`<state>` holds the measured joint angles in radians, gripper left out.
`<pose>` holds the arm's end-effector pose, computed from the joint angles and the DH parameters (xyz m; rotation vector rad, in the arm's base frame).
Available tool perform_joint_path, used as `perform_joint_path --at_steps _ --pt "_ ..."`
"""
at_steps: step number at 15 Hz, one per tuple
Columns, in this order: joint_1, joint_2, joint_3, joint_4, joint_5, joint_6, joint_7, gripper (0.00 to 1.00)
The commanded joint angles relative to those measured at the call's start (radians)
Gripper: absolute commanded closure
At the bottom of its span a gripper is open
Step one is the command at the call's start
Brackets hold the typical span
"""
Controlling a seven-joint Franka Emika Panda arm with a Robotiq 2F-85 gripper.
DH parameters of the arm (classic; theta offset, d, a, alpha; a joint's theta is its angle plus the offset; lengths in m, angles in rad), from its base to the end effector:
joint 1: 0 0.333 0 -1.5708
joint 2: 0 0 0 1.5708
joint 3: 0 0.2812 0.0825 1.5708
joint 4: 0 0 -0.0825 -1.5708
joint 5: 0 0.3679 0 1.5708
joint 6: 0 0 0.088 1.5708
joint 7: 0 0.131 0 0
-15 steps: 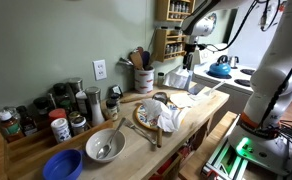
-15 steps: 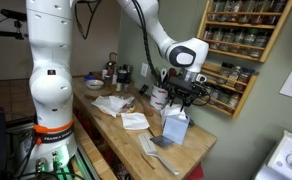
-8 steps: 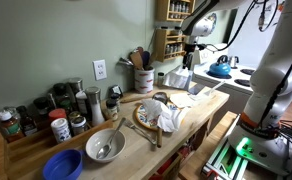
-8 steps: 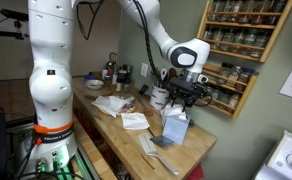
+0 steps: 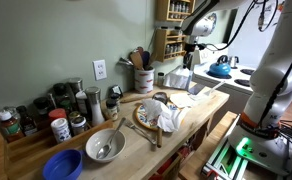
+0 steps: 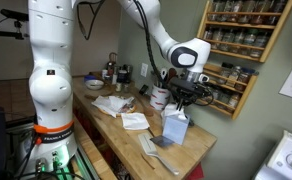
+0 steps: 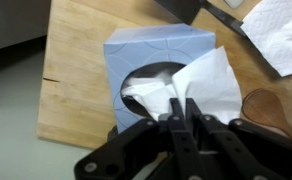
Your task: Push the napkin inside the blue box
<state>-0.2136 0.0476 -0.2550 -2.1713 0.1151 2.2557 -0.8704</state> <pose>0.4769 -0.2354 0.3270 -3.0592 -0.5112 -0.1227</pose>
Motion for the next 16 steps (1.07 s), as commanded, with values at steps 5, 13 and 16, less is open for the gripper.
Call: perform_joint_path --at_steps 5,13,16 --pt "-0.027 -0.018 0.004 0.002 -0.010 -0.026 -0.010 1.00" --pt "-0.038 -0.155 -0.010 -0.038 -0.104 -0.135 0.021 1.00" --pt "-0.032 -0.192 -0.012 -0.043 -0.120 -0.157 0.017 1.00"
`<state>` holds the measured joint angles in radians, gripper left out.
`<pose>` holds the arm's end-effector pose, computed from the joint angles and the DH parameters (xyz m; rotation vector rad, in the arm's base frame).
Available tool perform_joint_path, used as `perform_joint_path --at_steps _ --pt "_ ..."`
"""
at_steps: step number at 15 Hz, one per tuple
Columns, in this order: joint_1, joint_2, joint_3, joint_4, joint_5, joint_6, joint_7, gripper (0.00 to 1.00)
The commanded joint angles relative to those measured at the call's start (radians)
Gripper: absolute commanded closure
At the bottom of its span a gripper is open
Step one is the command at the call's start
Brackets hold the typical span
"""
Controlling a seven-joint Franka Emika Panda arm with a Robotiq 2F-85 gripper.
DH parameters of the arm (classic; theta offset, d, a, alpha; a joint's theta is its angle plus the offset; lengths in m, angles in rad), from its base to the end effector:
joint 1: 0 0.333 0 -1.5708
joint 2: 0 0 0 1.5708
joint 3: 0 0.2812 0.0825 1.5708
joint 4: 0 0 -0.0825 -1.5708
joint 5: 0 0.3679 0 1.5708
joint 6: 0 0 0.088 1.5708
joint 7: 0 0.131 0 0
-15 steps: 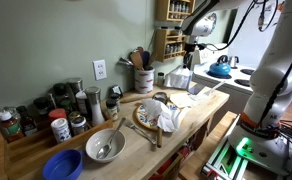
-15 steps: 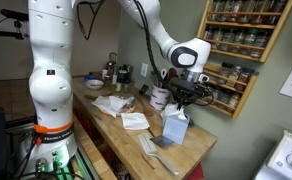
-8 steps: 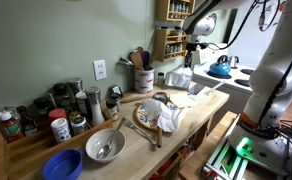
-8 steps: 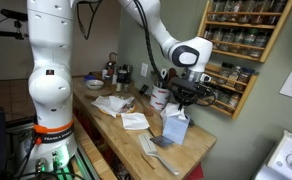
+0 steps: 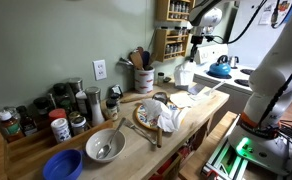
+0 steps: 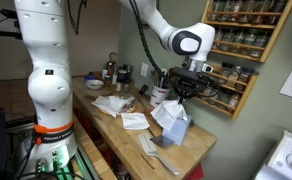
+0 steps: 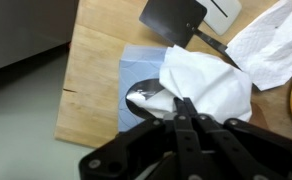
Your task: Push the napkin inside the blue box
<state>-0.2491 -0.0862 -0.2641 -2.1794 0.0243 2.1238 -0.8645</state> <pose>0.4449 -0.2495 0.3785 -3.0798 -0.5278 -0.0762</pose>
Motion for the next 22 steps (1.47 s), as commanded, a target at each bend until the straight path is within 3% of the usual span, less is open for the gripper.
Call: perform_joint_path --at_steps 1,12,18,22 --pt "0.005 -0.067 -0.003 -0.037 -0.032 -0.032 0.010 1.00" --pt "0.024 -0.168 -0.005 -0.087 -0.017 -0.014 0.020 1.00" --pt "0.046 -0.156 0.019 -0.071 -0.035 -0.014 0.144 1.00" --pt "0.053 -0.131 0.042 -0.054 -0.055 -0.012 0.315 1.00"
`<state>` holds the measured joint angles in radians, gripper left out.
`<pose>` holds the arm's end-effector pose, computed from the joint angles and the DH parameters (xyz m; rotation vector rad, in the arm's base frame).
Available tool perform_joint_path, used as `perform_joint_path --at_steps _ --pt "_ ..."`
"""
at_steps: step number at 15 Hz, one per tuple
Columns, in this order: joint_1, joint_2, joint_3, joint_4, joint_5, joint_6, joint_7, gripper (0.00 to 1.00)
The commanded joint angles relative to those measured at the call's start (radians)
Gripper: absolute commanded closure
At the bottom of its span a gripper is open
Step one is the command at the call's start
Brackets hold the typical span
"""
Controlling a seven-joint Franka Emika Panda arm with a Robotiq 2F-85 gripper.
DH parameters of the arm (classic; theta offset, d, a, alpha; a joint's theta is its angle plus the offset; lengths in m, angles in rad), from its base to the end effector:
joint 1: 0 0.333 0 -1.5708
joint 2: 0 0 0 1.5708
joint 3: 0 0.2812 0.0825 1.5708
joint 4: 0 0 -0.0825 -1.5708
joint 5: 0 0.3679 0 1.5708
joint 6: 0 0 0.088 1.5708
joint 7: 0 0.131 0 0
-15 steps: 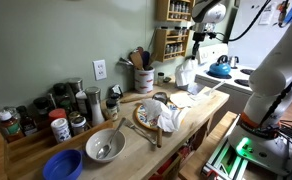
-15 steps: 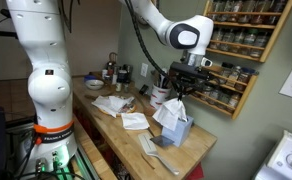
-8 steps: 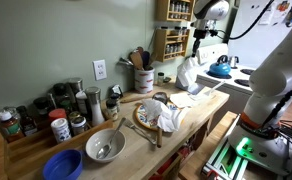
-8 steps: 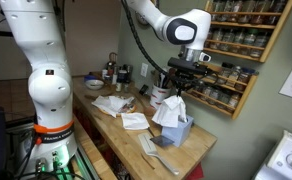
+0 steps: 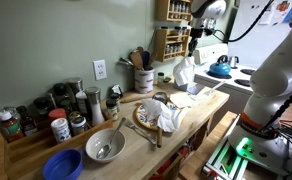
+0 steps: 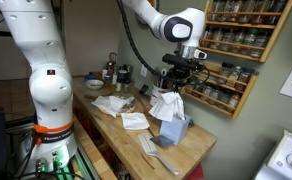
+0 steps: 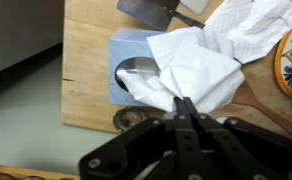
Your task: Push the napkin inside the blue box
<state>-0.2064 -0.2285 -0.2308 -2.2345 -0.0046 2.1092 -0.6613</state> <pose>0.4400 -0.2079 0.4211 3.1067 0.3581 0.1690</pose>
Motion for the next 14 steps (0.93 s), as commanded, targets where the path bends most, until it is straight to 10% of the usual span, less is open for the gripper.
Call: perform_joint_path --at_steps 1,14 --pt "0.014 0.016 0.011 0.004 -0.028 0.002 0.143 1.00" --pt "0.010 0.324 0.037 0.143 -0.113 -0.006 0.515 1.00"
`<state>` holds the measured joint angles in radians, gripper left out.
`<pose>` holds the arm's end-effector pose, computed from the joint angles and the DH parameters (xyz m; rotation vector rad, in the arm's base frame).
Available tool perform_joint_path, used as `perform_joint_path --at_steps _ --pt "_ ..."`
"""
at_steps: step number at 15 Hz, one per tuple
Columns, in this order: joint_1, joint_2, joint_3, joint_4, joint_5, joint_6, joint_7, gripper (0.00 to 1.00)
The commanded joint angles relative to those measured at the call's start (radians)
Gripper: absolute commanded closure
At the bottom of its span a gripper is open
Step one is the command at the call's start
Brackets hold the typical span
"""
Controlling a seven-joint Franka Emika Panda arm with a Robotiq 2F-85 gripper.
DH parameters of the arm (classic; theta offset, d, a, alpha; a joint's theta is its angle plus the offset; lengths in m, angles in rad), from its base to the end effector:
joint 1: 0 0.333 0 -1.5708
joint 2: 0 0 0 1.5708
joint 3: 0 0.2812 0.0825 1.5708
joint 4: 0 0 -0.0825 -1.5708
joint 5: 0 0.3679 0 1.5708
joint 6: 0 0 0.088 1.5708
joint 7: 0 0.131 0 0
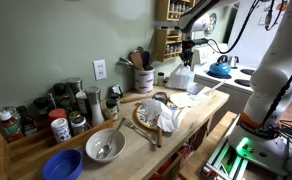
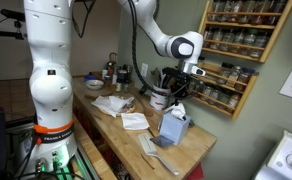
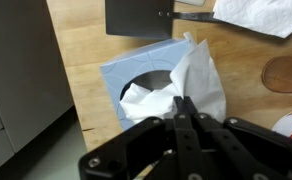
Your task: Push the napkin inside the blue box
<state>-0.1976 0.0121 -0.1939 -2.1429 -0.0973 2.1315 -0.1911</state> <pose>0.4814 -0.2054 0.3464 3.0585 -0.2263 -0.0713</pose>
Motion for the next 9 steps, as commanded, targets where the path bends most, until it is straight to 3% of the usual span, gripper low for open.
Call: perform_joint_path --at_steps 1,9 --pt "0.000 0.104 -0.001 0.059 -0.021 -0.030 0.054 1.00" --pt "-0.018 0.200 -0.011 0.094 0.001 -0.001 0.083 1.00"
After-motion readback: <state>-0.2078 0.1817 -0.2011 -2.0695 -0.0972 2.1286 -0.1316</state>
